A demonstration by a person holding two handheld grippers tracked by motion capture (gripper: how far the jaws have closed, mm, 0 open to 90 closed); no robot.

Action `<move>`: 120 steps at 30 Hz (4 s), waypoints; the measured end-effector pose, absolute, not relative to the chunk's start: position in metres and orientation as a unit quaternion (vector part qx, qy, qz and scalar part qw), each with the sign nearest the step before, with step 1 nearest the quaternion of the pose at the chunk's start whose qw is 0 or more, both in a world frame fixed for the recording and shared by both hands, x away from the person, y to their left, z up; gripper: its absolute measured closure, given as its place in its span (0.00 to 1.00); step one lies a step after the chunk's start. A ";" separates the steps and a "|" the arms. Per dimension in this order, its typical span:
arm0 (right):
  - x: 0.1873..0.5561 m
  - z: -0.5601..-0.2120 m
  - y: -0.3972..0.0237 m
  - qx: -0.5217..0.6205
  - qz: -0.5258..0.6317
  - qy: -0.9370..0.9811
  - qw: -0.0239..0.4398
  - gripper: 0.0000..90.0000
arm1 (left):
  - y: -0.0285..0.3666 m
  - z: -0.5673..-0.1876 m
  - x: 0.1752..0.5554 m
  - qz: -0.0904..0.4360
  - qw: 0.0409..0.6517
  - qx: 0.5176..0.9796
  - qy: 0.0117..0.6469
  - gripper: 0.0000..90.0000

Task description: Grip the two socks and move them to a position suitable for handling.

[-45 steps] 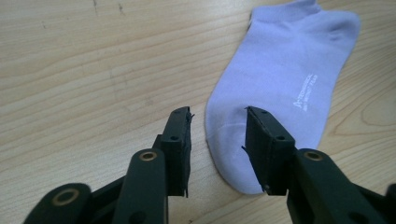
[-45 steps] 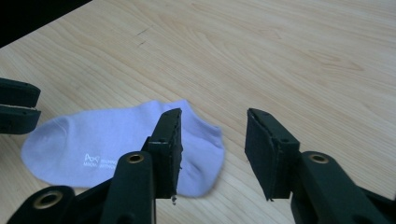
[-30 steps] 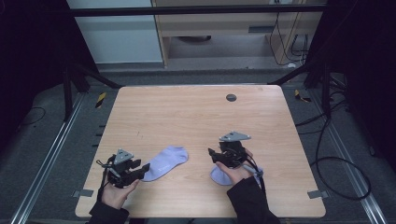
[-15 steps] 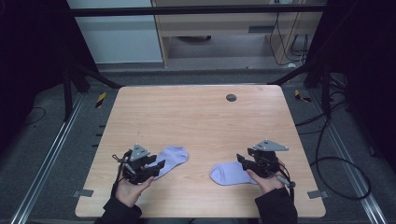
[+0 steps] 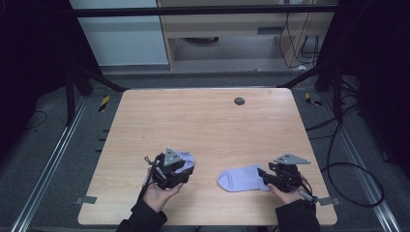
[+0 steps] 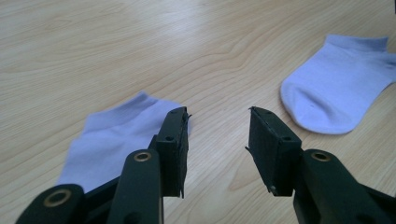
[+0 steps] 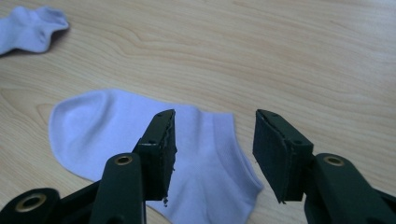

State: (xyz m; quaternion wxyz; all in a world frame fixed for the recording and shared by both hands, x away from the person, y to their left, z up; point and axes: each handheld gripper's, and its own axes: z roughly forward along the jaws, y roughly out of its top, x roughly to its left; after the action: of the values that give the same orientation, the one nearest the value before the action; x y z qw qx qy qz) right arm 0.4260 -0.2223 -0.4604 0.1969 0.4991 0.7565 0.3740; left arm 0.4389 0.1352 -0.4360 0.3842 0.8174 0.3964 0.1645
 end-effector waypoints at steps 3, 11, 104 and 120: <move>0.424 -0.464 -0.226 0.504 0.368 0.757 0.193 0.55 | 0.121 -0.439 0.440 0.157 0.382 0.824 0.388 0.63; 0.424 -0.475 -0.234 0.516 0.345 0.761 0.189 0.59 | 0.085 -0.449 0.440 0.149 0.369 0.842 0.365 0.63; 0.414 -0.467 -0.140 0.430 0.385 0.805 0.136 0.75 | 0.187 -0.454 0.414 0.166 0.342 0.827 0.415 0.67; 0.433 -0.444 -0.130 0.424 0.427 0.782 0.164 0.63 | 0.246 -0.445 0.430 0.211 0.350 0.774 0.483 0.54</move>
State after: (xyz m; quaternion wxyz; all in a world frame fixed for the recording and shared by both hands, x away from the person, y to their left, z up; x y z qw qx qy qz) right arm 0.4328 -0.1297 -0.4436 0.1635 0.4242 0.7815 0.4273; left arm 0.4302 0.2457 -0.4454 0.3502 0.7743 0.4830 0.2112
